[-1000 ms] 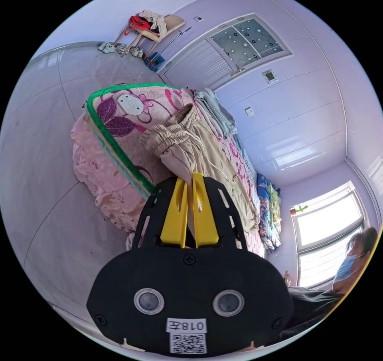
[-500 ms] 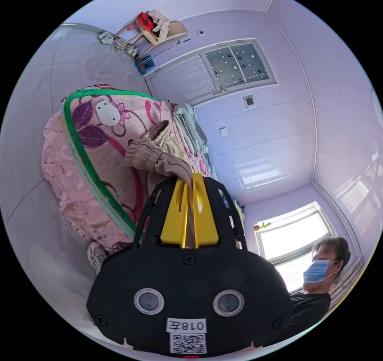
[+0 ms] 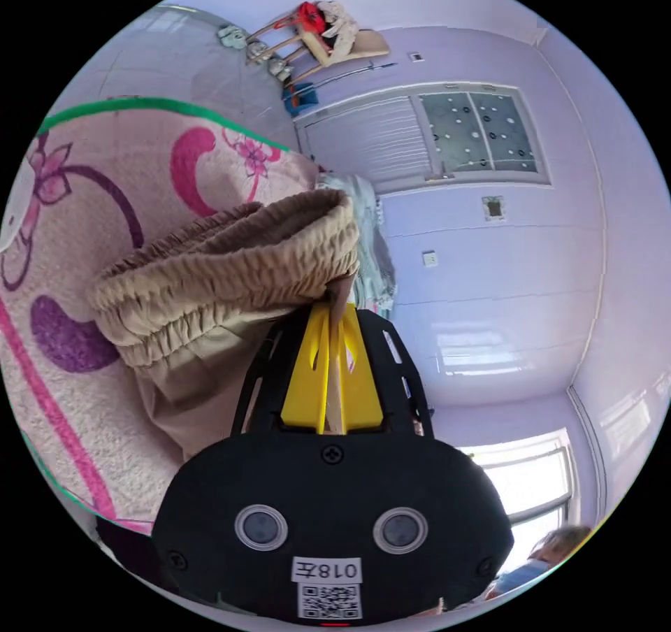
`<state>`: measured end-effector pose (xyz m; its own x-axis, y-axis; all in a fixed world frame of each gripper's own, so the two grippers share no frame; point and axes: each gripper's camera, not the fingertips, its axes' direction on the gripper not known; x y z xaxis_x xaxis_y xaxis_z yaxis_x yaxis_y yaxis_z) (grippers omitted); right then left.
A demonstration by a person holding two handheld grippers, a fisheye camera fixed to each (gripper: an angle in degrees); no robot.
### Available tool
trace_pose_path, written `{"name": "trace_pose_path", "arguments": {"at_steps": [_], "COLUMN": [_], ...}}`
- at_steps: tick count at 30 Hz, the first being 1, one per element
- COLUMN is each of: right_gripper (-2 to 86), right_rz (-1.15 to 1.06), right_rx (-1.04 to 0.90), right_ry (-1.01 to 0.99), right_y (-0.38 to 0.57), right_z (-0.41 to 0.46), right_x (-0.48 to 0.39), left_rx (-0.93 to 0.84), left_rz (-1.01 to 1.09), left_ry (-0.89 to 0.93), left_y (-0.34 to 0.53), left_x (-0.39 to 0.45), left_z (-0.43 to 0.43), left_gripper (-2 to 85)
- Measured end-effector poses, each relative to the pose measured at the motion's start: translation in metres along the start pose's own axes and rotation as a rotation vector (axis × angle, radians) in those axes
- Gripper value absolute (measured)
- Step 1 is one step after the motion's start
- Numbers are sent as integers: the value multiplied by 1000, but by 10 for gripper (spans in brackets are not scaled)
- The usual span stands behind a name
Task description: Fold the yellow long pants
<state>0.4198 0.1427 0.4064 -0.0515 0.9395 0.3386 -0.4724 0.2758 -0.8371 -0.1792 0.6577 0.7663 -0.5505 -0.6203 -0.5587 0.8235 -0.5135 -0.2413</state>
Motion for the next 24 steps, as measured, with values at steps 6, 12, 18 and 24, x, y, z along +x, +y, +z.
{"name": "trace_pose_path", "arguments": {"at_steps": [6,12,18,24], "right_gripper": [0,13,53,45], "right_rz": [8,-8,-77,-284], "right_rx": [-4,-71,-102,-64], "right_ry": [23,153,222,131], "right_y": [-22,-57,-58,-11], "right_z": [34,83,91,55], "right_x": [-4,-9,-19,-51], "left_rx": [-16,-75,-199,-340], "left_rz": [29,-92,69,560], "left_ry": [4,102,82,78], "left_y": [-15,-28,-11,100], "left_x": [41,41,102,199], "left_z": [18,48,41,-1], "left_gripper": [-3,115,165,121]}}
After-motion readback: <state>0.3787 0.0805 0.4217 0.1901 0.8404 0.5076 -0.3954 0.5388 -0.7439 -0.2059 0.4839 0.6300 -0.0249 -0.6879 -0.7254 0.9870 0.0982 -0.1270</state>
